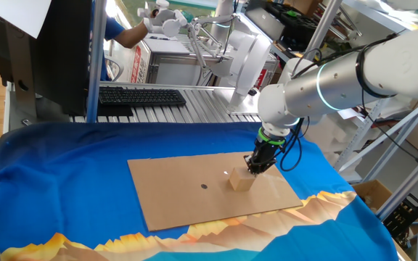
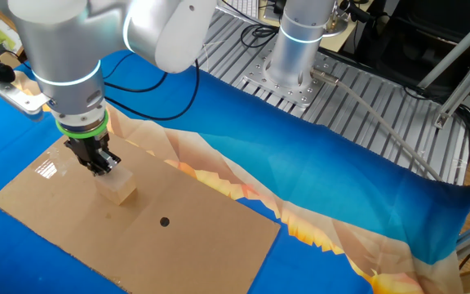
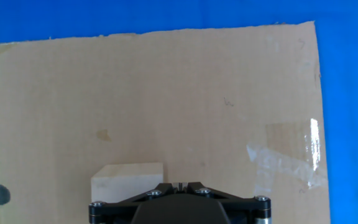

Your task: Use the gripper to push the small block from left to right

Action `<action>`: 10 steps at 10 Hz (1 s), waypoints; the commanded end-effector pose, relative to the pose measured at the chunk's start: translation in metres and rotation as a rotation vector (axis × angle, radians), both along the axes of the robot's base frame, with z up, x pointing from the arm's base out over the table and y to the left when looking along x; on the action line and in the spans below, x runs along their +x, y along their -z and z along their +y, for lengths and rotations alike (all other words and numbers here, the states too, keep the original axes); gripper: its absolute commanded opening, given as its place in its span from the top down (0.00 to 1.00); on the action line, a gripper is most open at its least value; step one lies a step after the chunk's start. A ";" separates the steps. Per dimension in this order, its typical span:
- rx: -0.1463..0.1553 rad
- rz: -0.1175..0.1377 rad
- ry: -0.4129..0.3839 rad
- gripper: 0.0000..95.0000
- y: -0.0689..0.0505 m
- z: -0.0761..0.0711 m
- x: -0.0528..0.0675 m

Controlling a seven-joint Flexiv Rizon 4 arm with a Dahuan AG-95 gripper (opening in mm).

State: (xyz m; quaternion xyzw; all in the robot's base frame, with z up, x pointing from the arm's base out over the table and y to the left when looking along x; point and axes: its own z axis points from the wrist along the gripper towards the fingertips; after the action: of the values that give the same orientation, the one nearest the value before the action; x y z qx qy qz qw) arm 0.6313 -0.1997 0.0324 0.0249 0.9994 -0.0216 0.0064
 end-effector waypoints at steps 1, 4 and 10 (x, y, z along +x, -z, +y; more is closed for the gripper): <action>0.002 0.000 0.005 1.00 0.009 0.002 -0.002; 0.005 0.000 0.021 1.00 0.013 0.008 -0.003; 0.008 -0.002 0.062 1.00 0.019 0.025 -0.009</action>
State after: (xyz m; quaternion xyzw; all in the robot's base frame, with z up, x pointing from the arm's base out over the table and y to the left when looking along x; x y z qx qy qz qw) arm 0.6205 -0.1744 0.0320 0.0552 0.9983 -0.0180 0.0074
